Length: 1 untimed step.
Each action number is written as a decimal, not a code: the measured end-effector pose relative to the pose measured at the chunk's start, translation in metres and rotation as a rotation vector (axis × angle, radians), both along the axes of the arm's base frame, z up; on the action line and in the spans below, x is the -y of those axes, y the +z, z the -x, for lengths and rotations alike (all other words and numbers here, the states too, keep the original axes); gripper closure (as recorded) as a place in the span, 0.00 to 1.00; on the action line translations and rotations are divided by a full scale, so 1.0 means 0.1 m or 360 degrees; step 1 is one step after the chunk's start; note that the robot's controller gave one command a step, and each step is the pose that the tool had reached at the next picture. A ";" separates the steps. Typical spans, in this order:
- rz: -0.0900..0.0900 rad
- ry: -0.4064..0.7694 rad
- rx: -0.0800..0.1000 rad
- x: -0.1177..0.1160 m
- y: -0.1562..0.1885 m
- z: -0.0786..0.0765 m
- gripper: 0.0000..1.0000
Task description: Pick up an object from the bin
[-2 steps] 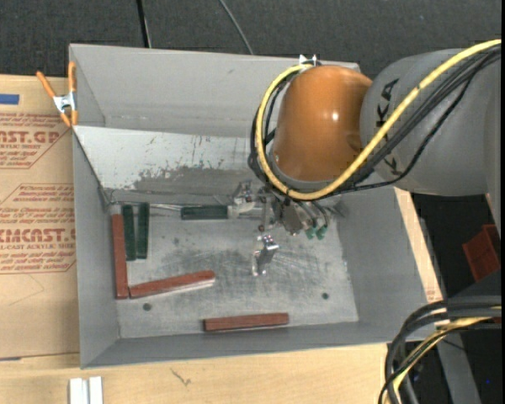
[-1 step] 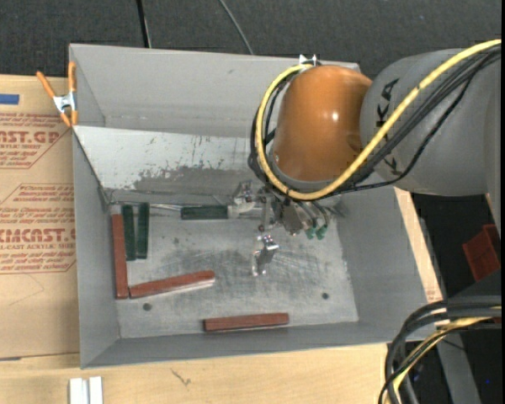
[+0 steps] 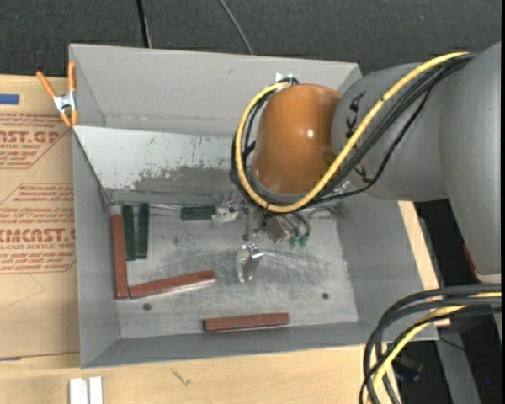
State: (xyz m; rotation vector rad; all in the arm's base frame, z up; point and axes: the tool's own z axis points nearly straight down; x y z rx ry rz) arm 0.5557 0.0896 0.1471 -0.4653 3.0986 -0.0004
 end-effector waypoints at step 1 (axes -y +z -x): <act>-0.0005 0.0015 0.0004 -0.30 -0.71 0.12 1.00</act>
Offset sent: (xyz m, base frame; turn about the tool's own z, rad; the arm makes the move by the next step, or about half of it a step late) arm 0.0000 0.0000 0.0000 0.0000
